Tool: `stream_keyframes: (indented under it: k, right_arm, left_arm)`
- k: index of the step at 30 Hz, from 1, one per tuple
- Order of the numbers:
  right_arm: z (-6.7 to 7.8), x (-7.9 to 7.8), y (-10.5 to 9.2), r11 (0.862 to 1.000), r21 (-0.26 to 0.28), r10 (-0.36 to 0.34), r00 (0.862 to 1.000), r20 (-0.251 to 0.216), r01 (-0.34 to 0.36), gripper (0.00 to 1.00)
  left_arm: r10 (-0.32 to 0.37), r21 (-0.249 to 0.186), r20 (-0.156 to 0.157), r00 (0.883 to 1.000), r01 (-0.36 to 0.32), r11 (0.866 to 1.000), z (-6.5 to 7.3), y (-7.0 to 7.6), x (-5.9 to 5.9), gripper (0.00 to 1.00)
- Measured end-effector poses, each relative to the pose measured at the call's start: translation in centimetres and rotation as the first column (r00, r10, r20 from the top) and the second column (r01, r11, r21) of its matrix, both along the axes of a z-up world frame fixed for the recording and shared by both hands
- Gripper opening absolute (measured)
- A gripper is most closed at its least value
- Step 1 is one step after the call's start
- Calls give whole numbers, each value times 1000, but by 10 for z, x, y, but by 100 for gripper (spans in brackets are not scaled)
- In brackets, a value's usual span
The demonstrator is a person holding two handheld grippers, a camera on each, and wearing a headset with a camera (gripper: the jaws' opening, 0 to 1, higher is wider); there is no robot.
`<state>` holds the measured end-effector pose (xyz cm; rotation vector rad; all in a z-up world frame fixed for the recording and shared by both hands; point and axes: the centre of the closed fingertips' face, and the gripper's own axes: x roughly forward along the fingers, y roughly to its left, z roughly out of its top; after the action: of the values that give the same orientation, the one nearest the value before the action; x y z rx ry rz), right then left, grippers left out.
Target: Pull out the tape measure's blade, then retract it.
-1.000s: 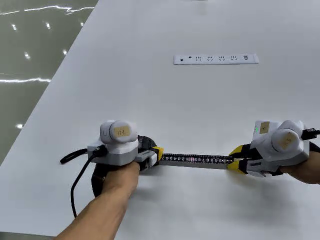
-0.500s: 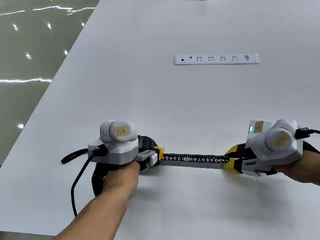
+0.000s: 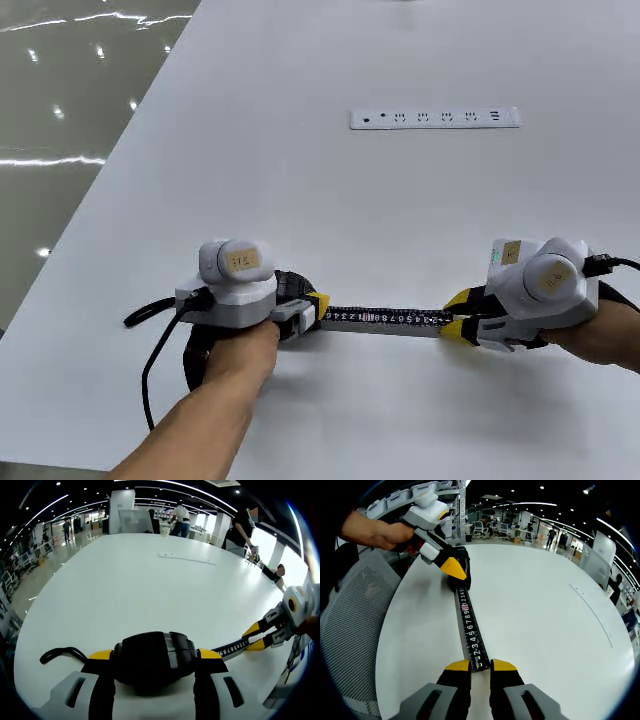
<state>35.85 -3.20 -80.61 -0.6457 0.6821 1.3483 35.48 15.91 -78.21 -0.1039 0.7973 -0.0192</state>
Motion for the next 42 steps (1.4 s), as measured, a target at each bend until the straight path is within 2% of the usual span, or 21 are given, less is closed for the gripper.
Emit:
stream_keyframes:
  k: [28, 42]
  right_arm:
    - [3, -5, 26, 1000, 26, 13, 1000, -15, -13, 10]
    - [2, -5, 26, 1000, 17, 16, 1000, -13, -16, 10]
  left_arm:
    - [-7, -14, -6, 1000, 7, 1000, 0, 0, 1, 59]
    - [-6, -18, -10, 1000, 5, 1000, 0, 0, 0, 59]
